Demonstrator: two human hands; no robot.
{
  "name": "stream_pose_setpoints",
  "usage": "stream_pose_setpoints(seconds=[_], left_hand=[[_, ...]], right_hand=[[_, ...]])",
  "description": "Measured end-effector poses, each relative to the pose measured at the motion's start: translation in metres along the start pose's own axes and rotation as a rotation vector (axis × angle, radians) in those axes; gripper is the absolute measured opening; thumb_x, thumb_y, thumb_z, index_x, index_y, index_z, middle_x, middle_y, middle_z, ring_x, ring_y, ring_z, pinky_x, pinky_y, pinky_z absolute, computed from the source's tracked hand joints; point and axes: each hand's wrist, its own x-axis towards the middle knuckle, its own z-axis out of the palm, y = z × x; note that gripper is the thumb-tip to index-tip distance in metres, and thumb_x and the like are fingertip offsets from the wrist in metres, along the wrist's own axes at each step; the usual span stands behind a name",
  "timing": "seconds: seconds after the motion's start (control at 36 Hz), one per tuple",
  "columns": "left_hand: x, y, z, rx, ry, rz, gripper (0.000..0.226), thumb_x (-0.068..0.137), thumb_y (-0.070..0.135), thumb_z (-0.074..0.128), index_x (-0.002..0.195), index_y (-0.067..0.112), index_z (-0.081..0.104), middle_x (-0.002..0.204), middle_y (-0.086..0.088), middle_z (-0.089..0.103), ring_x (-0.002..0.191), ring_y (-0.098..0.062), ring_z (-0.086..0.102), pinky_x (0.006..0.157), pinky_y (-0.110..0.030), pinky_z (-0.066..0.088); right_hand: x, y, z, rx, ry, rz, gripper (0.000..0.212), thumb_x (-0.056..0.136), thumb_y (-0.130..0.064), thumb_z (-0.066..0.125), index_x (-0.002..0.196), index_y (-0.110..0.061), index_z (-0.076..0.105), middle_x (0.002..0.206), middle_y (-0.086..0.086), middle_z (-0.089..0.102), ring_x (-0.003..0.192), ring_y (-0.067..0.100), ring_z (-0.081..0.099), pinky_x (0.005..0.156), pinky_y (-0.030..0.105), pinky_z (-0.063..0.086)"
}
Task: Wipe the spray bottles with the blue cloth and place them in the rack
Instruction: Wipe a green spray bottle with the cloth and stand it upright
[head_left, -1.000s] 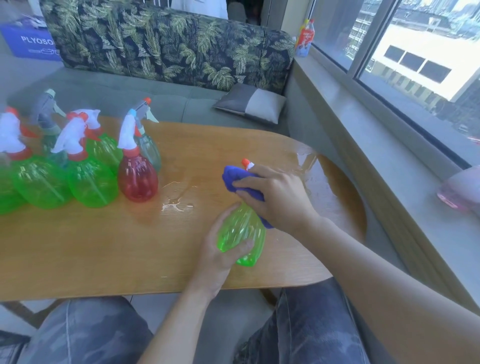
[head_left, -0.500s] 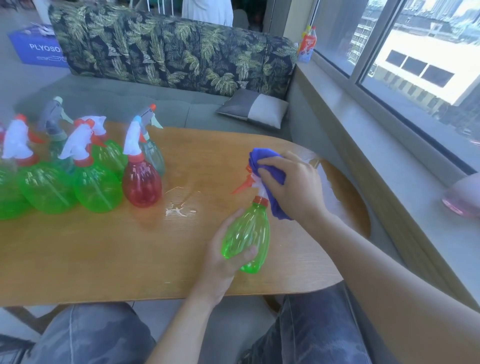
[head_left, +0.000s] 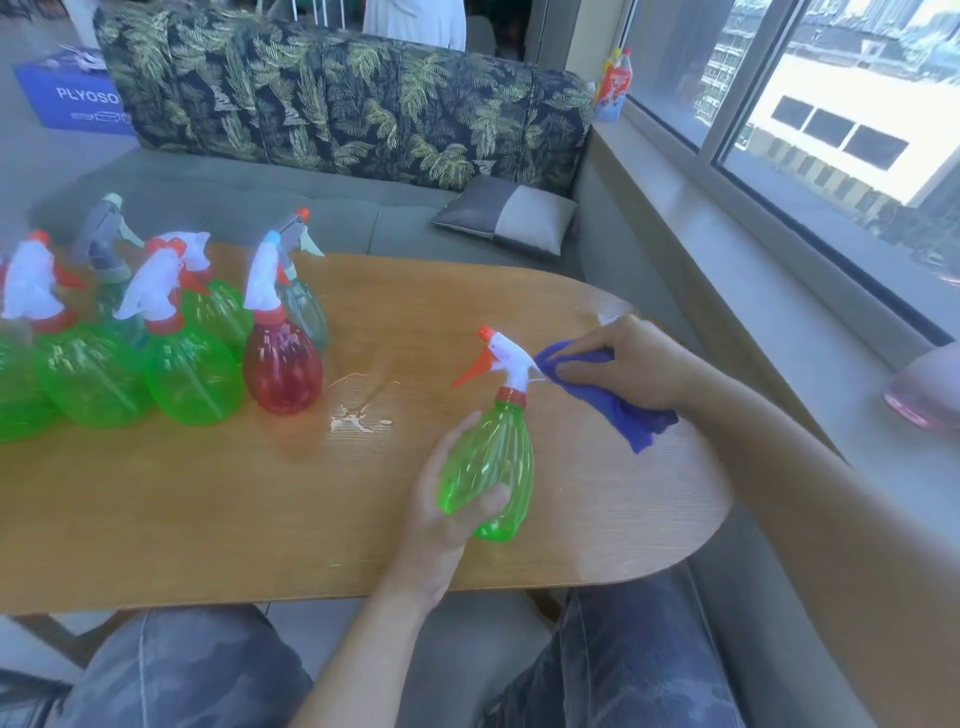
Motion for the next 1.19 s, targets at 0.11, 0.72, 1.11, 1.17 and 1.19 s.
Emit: stream_pose_setpoints(seconds=[0.11, 0.72, 1.11, 1.17, 1.19], left_hand=[[0.000, 0.000, 0.002, 0.068, -0.029, 0.023, 0.083, 0.069, 0.037, 0.087, 0.148, 0.032, 0.061, 0.142, 0.012, 0.068, 0.133, -0.012, 0.064, 0.102, -0.021, 0.052], [0.001, -0.009, 0.004, 0.097, -0.026, 0.002, 0.088, 0.069, 0.038, 0.090, 0.150, 0.028, 0.058, 0.142, 0.006, 0.069, 0.133, -0.019, 0.065, 0.112, -0.039, 0.054], [0.003, -0.008, 0.001, 0.092, 0.007, -0.014, 0.083, 0.070, 0.040, 0.090, 0.147, 0.036, 0.061, 0.144, 0.010, 0.067, 0.137, -0.016, 0.062, 0.113, -0.041, 0.051], [0.002, -0.010, 0.000, 0.080, 0.000, -0.009, 0.080, 0.069, 0.039, 0.090, 0.145, 0.041, 0.063, 0.143, 0.009, 0.067, 0.136, -0.018, 0.063, 0.111, -0.042, 0.053], [0.000, -0.010, -0.001, 0.065, -0.001, -0.003, 0.081, 0.068, 0.039, 0.090, 0.144, 0.041, 0.063, 0.142, 0.010, 0.068, 0.134, -0.017, 0.064, 0.109, -0.040, 0.055]], right_hand=[[0.006, -0.009, 0.017, 0.191, 0.233, -0.063, 0.018, 0.098, -0.033, 0.070, 0.112, -0.034, 0.081, 0.086, -0.020, 0.072, 0.077, -0.001, 0.064, 0.067, 0.012, 0.044], [-0.011, -0.018, 0.048, -0.220, 0.478, -0.328, 0.023, 0.097, -0.041, 0.068, 0.118, -0.040, 0.077, 0.094, -0.010, 0.063, 0.082, 0.015, 0.059, 0.063, 0.030, 0.043], [0.009, -0.016, 0.063, -0.332, 0.535, -0.370, 0.021, 0.097, -0.037, 0.066, 0.114, -0.036, 0.078, 0.092, -0.008, 0.062, 0.082, 0.021, 0.061, 0.059, 0.028, 0.041], [0.009, -0.009, 0.064, -0.304, 0.589, -0.239, 0.022, 0.098, -0.036, 0.065, 0.116, -0.037, 0.077, 0.088, -0.007, 0.059, 0.078, 0.021, 0.058, 0.058, 0.029, 0.039], [0.007, -0.004, 0.065, -0.266, 0.618, -0.186, 0.024, 0.098, -0.036, 0.065, 0.118, -0.037, 0.077, 0.088, -0.006, 0.059, 0.077, 0.022, 0.058, 0.058, 0.030, 0.040]])
